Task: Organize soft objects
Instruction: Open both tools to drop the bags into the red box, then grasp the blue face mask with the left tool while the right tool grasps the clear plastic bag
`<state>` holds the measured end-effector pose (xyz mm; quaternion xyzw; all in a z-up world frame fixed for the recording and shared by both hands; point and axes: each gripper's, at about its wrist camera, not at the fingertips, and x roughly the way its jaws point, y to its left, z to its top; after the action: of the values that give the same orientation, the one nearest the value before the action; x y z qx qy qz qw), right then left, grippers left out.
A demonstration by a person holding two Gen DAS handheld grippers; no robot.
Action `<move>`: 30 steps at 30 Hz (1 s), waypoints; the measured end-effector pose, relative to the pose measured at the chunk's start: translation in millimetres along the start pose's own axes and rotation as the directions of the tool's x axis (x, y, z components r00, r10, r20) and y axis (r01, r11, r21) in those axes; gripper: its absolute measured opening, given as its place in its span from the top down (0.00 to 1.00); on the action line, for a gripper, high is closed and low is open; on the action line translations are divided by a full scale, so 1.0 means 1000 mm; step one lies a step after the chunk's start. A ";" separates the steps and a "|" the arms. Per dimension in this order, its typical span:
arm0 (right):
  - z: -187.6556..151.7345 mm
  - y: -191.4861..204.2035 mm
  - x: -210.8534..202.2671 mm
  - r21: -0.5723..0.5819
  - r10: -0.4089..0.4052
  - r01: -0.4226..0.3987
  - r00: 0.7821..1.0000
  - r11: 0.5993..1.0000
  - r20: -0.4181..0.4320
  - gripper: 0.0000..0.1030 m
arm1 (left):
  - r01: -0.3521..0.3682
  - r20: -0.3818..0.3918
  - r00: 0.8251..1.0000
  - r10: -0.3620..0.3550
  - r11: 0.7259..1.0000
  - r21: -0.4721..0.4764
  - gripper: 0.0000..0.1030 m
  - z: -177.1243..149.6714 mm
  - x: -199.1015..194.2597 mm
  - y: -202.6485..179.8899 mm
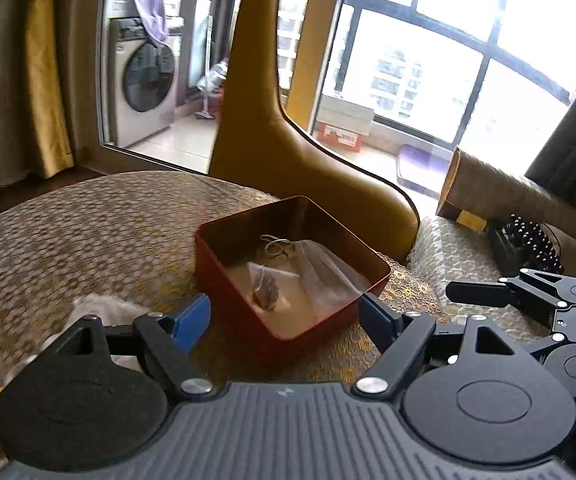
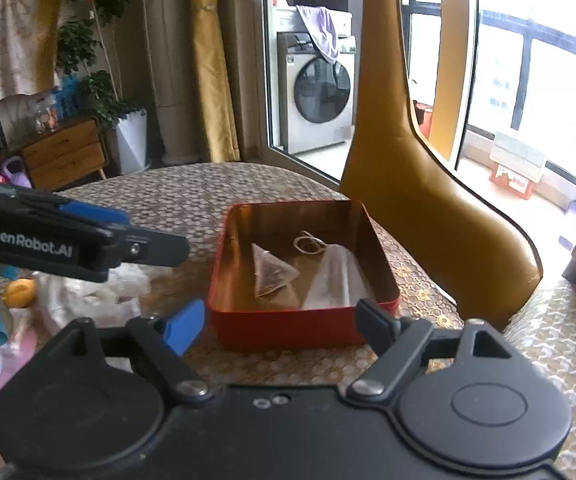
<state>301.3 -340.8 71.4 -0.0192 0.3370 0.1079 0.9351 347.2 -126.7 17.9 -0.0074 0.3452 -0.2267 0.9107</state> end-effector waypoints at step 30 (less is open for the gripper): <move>-0.027 0.112 -0.042 -0.050 0.113 -0.108 0.988 0.993 0.107 0.00 | -0.286 0.141 0.944 0.299 0.952 -0.106 0.00 -0.112 -0.164 0.097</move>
<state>229.3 -242.4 81.5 -0.0150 0.2832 0.1678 0.9441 208.0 44.5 18.5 -0.0121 0.2799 -0.0727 0.9572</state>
